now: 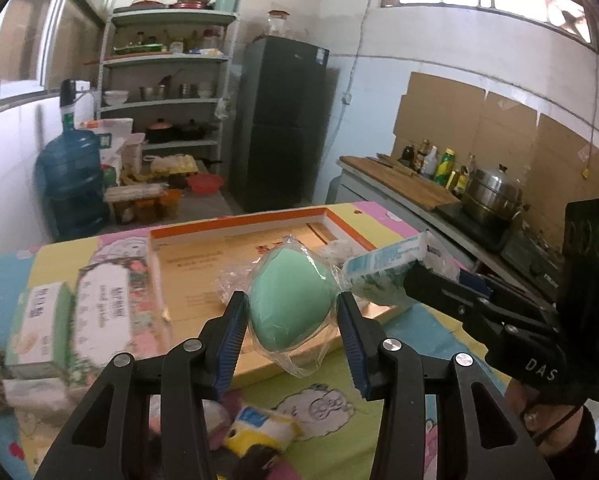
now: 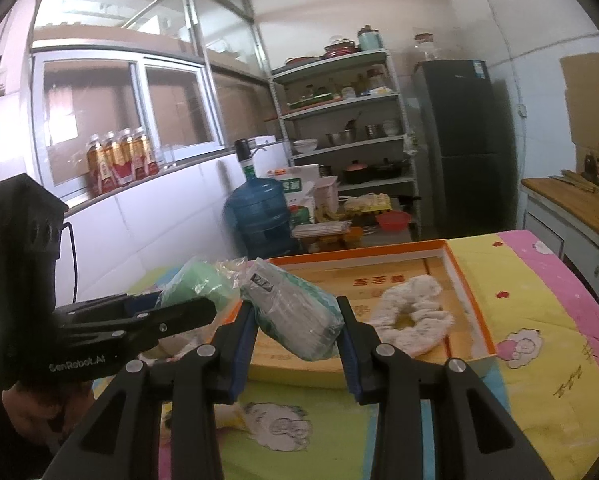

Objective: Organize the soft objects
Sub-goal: 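Carry both items into the orange box and open both tools to release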

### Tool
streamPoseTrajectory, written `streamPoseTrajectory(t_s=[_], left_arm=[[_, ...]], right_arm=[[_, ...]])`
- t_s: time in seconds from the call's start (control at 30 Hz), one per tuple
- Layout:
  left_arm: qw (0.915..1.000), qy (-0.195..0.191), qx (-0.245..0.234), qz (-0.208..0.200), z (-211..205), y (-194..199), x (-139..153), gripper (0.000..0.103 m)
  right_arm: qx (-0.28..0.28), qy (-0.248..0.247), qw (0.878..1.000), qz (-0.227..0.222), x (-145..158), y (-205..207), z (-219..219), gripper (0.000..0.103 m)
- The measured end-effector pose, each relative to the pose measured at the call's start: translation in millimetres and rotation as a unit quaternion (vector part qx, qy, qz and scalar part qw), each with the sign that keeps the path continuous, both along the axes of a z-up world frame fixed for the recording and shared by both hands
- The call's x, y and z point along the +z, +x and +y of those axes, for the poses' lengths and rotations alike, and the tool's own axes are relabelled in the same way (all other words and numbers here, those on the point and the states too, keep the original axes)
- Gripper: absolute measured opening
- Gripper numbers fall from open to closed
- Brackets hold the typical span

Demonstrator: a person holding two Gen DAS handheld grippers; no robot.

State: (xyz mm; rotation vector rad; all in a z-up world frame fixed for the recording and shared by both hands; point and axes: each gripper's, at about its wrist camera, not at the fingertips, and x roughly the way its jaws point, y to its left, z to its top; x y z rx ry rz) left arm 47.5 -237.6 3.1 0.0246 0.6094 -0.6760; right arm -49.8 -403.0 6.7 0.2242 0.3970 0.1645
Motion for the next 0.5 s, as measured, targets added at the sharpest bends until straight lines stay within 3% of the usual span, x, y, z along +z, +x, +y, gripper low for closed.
streamPoseTrajectory(t_s=[0.5], left_arm=[[0.9996, 0.016, -0.005, 0.025, -69, 34, -23, 0.047]], right_arm=[[-0.064, 0.019, 0.998, 0.018, -12, 26, -60, 0.038]])
